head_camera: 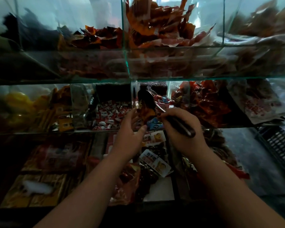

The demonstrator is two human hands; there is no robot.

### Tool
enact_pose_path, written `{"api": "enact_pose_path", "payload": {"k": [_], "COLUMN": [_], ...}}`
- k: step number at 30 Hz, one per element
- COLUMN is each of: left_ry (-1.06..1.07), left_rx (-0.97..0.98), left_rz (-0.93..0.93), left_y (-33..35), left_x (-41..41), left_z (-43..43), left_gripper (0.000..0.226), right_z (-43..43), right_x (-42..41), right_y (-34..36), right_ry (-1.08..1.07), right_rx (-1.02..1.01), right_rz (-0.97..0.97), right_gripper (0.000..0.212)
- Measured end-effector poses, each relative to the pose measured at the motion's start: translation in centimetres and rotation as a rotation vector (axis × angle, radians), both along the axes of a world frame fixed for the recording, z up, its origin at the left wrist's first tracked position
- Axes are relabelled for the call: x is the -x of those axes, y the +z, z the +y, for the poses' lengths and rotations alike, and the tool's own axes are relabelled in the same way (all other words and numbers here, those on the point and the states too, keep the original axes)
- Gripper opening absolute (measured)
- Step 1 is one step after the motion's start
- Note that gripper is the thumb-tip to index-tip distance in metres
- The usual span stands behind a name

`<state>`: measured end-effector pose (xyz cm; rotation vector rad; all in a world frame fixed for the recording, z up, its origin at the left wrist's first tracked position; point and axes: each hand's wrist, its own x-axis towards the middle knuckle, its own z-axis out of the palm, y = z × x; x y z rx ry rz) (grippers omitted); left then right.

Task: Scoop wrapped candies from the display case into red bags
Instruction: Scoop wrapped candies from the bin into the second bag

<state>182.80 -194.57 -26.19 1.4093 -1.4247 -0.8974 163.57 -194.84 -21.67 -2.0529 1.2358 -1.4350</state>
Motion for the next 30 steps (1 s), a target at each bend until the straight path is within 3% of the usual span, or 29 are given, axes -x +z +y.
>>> {"api": "enact_pose_path", "payload": {"k": [3, 6, 9, 13, 17, 21, 25, 28, 30], "left_ry": [0.006, 0.003, 0.004, 0.050, 0.120, 0.160, 0.310, 0.369, 0.350], "left_rx": [-0.010, -0.021, 0.002, 0.102, 0.122, 0.032, 0.017, -0.025, -0.118], "left_rz": [0.060, 0.075, 0.035, -0.090, -0.137, -0.166, -0.184, -0.303, -0.445], "left_y": [0.5, 0.8, 0.9, 1.0, 0.4, -0.8, -2.6, -4.0, -5.1], "left_x": [-0.4, -0.5, -0.5, -0.4, -1.4, -4.3, -7.5, -9.0, -9.5], "left_z": [0.6, 0.8, 1.3, 2.2, 4.5, 8.2, 11.6, 12.9, 13.2], "left_gripper": [0.064, 0.067, 0.062, 0.076, 0.080, 0.070, 0.040, 0.017, 0.019], "right_z": [1.7, 3.6, 5.8, 11.7, 12.9, 12.8, 13.1, 13.3, 13.1], "right_x": [0.2, 0.5, 0.8, 0.1, 0.4, 1.1, 0.8, -1.0, -2.8], "right_y": [0.3, 0.7, 2.1, 3.3, 2.8, 2.0, 1.2, 0.5, -0.5], "right_ry": [0.090, 0.017, -0.020, -0.026, 0.045, 0.098, 0.192, 0.219, 0.194], "right_rx": [0.132, 0.150, -0.265, -0.273, -0.416, -0.581, -0.699, -0.691, -0.630], "right_rz": [0.176, 0.128, -0.127, -0.680, -0.808, -0.770, -0.646, -0.395, -0.171], "right_gripper": [0.023, 0.015, 0.010, 0.008, 0.019, 0.011, 0.009, 0.010, 0.009]}}
